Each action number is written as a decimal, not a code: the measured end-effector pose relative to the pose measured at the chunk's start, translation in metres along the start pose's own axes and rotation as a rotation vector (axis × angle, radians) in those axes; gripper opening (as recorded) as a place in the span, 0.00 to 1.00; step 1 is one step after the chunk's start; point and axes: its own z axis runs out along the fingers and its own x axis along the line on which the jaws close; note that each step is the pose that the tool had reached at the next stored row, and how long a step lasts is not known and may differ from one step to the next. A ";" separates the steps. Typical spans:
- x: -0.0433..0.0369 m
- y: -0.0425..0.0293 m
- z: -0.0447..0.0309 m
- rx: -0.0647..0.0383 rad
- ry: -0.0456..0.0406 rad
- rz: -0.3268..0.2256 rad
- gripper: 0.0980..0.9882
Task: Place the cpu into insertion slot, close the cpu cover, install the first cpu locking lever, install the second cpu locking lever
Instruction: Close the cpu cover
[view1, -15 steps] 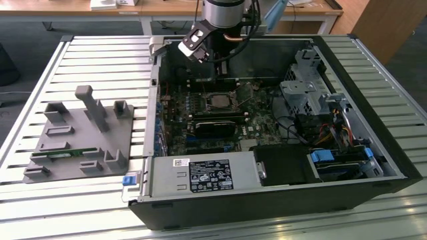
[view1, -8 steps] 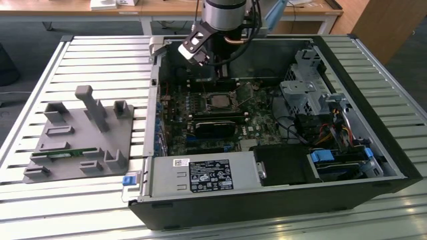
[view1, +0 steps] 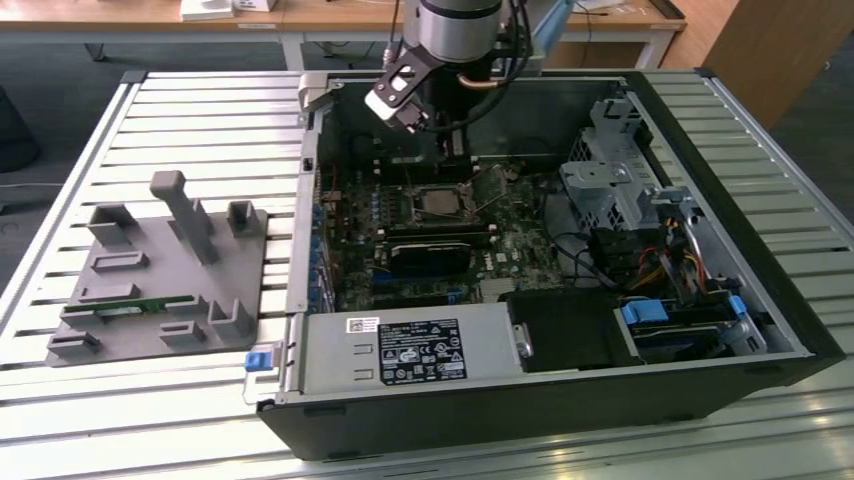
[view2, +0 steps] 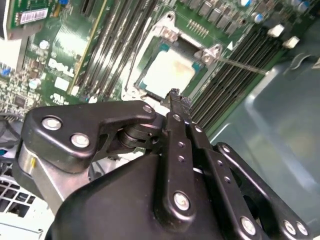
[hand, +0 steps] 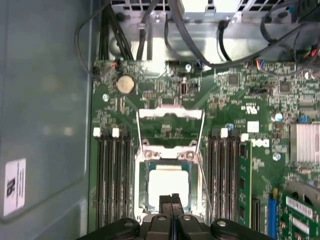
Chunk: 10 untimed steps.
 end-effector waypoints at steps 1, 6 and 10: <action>0.0000 0.0035 0.0002 0.001 -0.0001 0.000 0.01; 0.0001 0.0194 0.0009 0.003 -0.0001 0.000 0.01; 0.0002 0.0289 0.0013 0.003 -0.0001 0.000 0.01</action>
